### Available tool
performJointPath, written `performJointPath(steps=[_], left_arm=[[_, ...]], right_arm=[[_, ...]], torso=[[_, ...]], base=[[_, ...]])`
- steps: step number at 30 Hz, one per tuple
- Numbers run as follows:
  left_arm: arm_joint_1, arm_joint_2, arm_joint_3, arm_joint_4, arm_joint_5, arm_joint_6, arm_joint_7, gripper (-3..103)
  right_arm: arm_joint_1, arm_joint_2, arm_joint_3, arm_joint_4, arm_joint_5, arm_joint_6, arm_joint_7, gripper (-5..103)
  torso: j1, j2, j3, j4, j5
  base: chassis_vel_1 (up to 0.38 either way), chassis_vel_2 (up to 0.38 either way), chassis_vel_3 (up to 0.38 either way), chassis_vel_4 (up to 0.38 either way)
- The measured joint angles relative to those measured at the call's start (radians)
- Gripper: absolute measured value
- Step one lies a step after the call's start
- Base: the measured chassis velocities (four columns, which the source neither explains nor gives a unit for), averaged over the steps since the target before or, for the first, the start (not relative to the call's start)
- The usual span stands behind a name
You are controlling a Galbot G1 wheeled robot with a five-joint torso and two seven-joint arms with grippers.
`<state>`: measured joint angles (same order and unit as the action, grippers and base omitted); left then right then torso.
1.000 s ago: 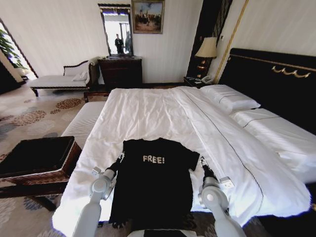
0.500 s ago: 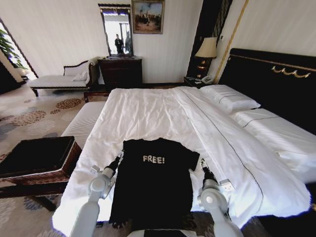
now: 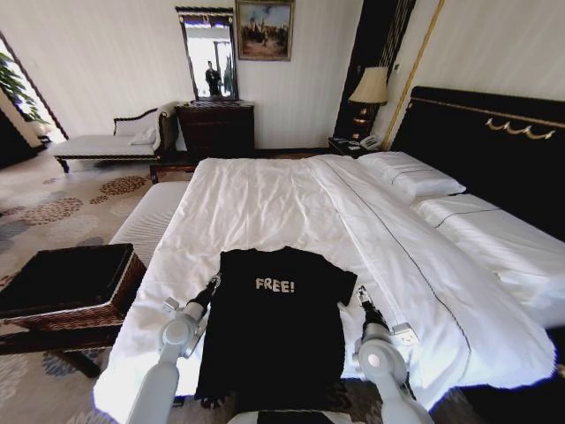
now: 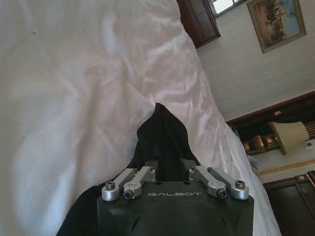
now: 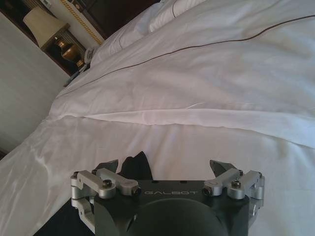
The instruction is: Fold the clothes on the bed and place them into the basket.
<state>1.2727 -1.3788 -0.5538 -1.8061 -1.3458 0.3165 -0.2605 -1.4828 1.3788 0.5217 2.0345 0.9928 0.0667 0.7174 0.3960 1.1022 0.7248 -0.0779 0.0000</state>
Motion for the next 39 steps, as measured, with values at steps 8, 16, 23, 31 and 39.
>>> performJointPath(steps=[8,16,23,31,39], left_arm=[[-0.015,-0.006,0.002,0.012,0.005,0.000,-0.002,3],[-0.040,0.001,-0.008,0.026,0.008,0.000,-0.003,0],[-0.081,0.112,-0.033,0.033,0.002,0.000,0.001,0],[-0.097,0.192,-0.045,0.071,0.042,-0.001,0.021,0],[-0.134,0.218,-0.046,0.127,0.091,-0.005,0.035,0]], right_arm=[[0.000,0.000,0.001,-0.002,0.000,0.001,0.000,100],[0.006,-0.005,0.004,-0.013,0.000,0.002,0.001,100],[0.010,-0.008,0.001,-0.008,0.002,0.002,0.001,100],[0.016,-0.015,0.004,-0.013,0.009,0.003,0.000,100],[0.020,-0.013,-0.010,-0.015,0.009,0.003,-0.002,100]], torso=[[0.000,0.000,0.000,0.0000,0.0000],[0.000,0.000,0.000,0.0000,-0.0002],[0.000,0.000,0.000,0.0000,-0.0002],[0.000,0.000,0.000,0.0000,-0.0002],[0.000,0.000,0.000,-0.0001,-0.0001]], base=[[0.000,0.000,0.000,0.000],[0.000,0.000,0.000,0.000],[0.000,0.000,0.000,0.000],[0.000,0.000,0.000,0.000],[0.000,0.000,0.000,0.000]])
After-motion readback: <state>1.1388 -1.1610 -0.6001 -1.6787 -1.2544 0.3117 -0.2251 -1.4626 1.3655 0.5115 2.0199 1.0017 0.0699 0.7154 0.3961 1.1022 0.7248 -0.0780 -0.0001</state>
